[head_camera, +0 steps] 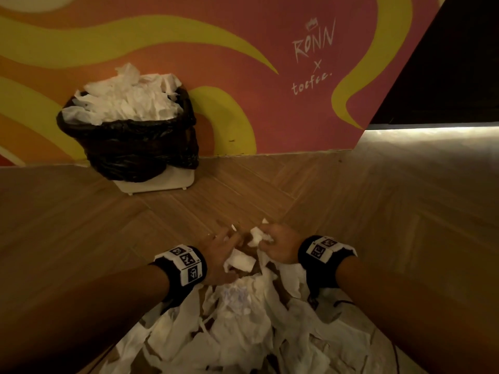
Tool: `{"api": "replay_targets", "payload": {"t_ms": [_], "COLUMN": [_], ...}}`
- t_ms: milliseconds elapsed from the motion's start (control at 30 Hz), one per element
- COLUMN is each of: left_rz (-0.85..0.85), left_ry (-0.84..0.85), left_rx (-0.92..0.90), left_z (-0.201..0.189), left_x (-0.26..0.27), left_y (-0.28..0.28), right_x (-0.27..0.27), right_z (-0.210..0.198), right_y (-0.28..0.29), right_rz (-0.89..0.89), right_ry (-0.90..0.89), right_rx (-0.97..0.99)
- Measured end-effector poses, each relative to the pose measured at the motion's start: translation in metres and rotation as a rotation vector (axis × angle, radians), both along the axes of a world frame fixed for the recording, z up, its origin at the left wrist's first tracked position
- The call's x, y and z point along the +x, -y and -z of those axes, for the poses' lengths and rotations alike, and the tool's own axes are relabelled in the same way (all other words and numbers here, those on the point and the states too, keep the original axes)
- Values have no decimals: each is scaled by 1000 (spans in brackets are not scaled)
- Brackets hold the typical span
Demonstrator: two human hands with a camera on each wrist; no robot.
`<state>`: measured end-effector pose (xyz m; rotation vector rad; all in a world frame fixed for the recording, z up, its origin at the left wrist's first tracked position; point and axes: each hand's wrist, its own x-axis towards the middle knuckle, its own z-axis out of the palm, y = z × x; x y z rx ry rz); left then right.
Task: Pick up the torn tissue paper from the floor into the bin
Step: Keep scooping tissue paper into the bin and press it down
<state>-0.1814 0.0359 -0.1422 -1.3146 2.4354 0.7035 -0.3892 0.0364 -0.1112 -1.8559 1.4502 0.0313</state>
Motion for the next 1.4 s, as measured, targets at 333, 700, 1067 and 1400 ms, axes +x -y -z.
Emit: {"api": "replay_targets", "payload": {"t_ms": [333,700,1067,1400], "left_rz": [-57,-389,-608,-547], "left_ry": [66,-238,-469,-521], "left_rx": [137,111,160,-39], "left_z": [-2,-64,-98,-98], "left_x": [8,35,86,140], "left_y": [9,20,11,27], "right_x": [8,59,75,112], "right_z": [-28,26,-16,-63], "right_y": [-9,-45,-2,36], "right_rz": [74,-525,-43,98], "right_ry": [157,-332,127,417], "right_rx": [25,89,3,-74]}}
